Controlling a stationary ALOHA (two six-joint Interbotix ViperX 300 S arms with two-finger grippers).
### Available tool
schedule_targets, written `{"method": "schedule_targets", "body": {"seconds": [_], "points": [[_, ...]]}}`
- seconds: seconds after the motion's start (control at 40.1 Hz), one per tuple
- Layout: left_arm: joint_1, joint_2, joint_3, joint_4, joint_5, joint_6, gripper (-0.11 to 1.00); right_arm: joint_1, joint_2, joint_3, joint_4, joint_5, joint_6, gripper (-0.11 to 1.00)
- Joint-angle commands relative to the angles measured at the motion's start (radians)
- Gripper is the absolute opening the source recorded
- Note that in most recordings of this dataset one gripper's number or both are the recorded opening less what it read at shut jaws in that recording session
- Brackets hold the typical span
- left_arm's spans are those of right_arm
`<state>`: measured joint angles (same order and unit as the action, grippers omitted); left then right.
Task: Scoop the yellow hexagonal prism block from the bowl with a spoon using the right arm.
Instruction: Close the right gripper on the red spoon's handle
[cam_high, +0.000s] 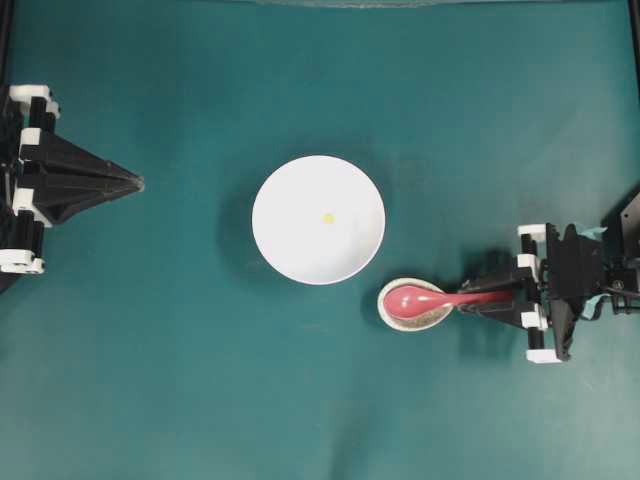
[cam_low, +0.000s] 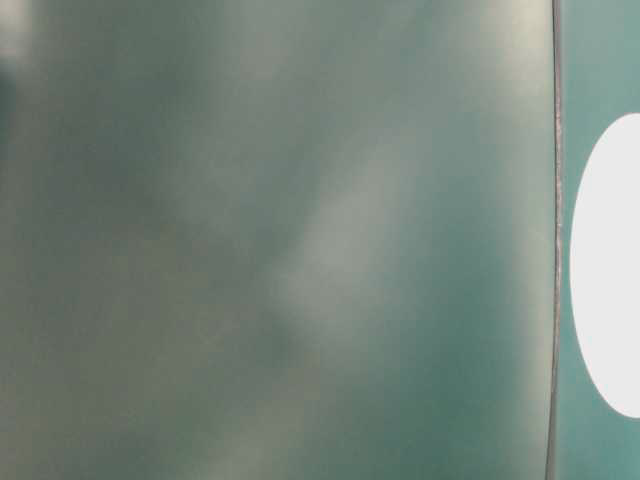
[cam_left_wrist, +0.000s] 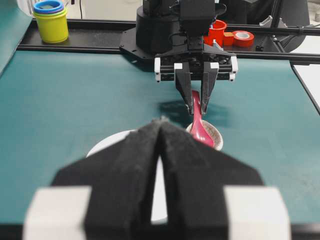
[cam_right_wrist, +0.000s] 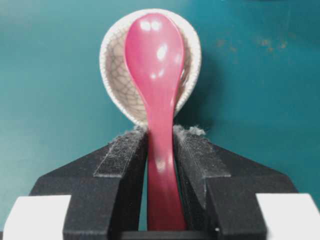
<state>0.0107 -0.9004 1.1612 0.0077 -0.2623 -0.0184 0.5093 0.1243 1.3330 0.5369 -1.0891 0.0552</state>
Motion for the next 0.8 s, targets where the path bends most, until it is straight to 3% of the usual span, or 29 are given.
{"method": "schedule_targets", "body": {"seconds": [0.0, 0.15, 0.548, 0.772], "points": [[0.0, 0.006, -0.018, 0.003, -0.006, -0.002, 0.0, -0.002, -0.011, -0.006, -0.002, -0.006, -0.002, 0.3], [0.0, 0.006, -0.018, 0.003, -0.005, -0.002, 0.0, 0.0, -0.011, -0.006, 0.002, 0.002, 0.005, 0.3], [0.0, 0.006, -0.018, 0.003, -0.005, -0.002, 0.0, 0.0, -0.011, -0.011, 0.002, 0.011, 0.002, 0.43], [0.0, 0.006, -0.018, 0.003, -0.006, -0.002, 0.0, 0.0, -0.011, -0.011, 0.0, 0.011, -0.009, 0.44]]}}
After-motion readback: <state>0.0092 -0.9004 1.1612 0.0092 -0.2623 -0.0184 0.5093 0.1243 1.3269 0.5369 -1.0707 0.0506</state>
